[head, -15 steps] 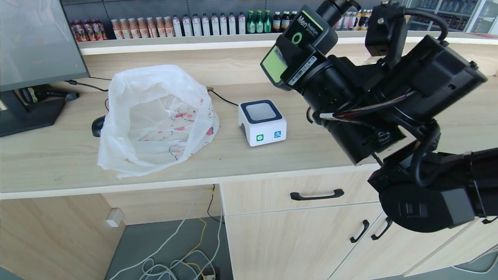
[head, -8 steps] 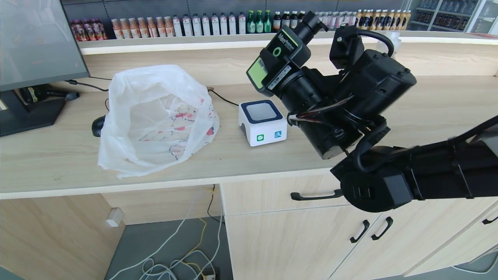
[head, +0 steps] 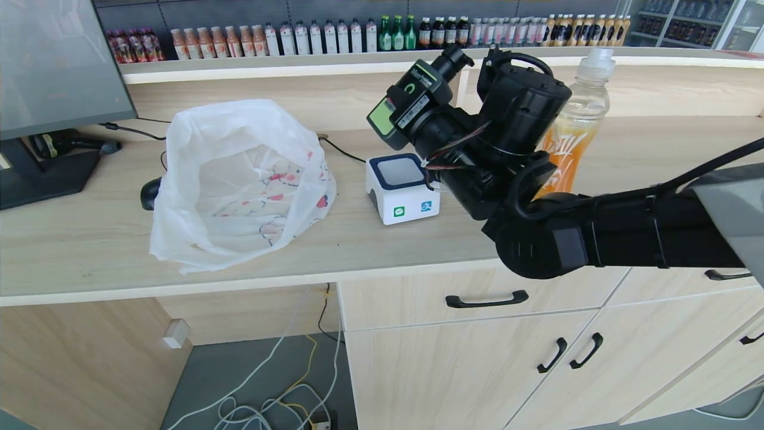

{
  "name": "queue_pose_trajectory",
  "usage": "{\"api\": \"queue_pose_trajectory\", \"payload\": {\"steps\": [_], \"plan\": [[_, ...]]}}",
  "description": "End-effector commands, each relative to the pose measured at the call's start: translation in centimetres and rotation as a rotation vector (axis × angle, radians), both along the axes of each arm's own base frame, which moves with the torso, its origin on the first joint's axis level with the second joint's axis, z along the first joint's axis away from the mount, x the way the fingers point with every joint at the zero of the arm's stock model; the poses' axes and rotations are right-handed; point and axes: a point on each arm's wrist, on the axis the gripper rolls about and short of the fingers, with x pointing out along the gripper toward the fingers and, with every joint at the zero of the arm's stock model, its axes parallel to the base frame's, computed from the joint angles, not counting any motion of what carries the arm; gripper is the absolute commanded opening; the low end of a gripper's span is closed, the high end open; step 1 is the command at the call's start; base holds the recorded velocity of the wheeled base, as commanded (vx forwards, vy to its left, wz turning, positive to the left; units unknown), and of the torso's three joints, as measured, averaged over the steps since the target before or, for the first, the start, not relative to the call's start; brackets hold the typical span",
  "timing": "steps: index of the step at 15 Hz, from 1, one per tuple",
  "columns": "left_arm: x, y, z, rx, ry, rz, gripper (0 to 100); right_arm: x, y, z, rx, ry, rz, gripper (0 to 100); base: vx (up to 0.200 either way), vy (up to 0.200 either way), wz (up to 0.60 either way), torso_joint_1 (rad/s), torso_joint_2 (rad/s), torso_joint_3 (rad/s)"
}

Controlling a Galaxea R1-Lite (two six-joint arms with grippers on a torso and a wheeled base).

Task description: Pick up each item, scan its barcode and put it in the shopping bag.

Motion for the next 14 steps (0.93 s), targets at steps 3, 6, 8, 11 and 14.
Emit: {"api": "queue_pose_trajectory", "payload": {"steps": [3,6,8,11,14], "plan": [[0.0,0.0,0.0,0.000,-0.001,0.000,100,1.0,0.0,-0.9,0.018,0.033,-0.003,0,0.000,0.000,0.00,0.000,0.00,0.000],[0.0,0.0,0.0,-0.001,-0.001,-0.001,100,0.8,1.1,-1.9,0.007,0.049,0.017,0,0.000,0.000,0.00,0.000,0.00,0.000],[0.0,0.0,0.0,0.000,-0.001,-0.001,100,0.6,1.4,-2.0,0.004,0.053,0.025,0,0.000,0.000,0.00,0.000,0.00,0.000],[0.0,0.0,0.0,0.000,-0.001,0.000,100,1.4,1.0,-2.9,-0.011,0.077,0.007,0,0.000,0.000,0.00,0.000,0.00,0.000],[0.0,0.0,0.0,0.000,-0.001,0.000,100,1.4,1.2,-3.6,-0.022,0.092,0.005,0,0.000,0.000,0.00,0.000,0.00,0.000]]}}
